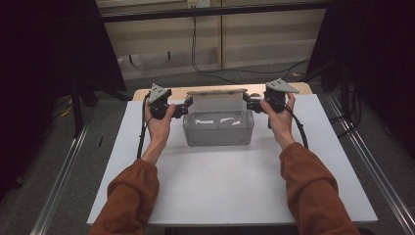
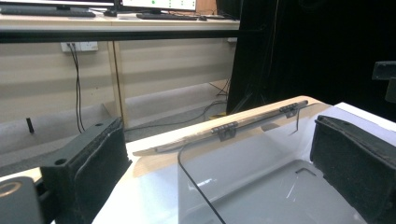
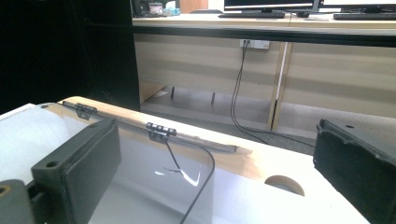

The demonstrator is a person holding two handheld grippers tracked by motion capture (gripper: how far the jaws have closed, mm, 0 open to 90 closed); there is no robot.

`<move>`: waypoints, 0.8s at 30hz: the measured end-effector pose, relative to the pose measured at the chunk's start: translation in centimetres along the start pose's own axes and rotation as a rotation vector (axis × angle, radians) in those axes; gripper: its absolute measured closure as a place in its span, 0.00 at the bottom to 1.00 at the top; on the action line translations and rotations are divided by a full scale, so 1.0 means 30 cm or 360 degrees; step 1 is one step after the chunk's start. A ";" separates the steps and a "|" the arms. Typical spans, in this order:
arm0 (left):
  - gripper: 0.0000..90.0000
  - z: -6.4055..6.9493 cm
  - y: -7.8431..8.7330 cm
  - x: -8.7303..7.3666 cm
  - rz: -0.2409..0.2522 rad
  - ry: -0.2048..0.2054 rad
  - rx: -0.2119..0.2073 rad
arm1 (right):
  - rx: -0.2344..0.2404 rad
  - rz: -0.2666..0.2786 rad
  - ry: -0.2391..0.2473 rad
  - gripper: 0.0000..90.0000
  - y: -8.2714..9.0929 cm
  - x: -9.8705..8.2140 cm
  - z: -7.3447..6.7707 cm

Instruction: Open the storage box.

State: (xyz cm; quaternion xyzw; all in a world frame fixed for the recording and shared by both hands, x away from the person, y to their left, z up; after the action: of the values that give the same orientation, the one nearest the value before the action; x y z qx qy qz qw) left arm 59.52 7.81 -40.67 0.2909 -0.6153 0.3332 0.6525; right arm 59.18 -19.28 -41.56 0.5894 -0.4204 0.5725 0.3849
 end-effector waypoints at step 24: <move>0.04 0.050 0.172 -0.028 0.0077 -0.0069 0.0012 | -0.0144 0.0072 0.0043 0.00 0.200 0.018 0.076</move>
State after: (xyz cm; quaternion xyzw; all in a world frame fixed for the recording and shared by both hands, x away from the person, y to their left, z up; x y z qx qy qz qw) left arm 54.51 9.68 -41.56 0.2854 -0.6349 0.3448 0.6297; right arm 54.37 -23.55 -41.29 0.5539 -0.4538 0.5694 0.4037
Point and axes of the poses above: each handheld gripper's, and its own axes: y roughly backward along the jaws, x roughly out of its top, z roughly to its right, the point moved 10 cm from there along -y, roughly forward along the jaws, and after that the axes turned 14 degrees about z, right-handed, at the moved point
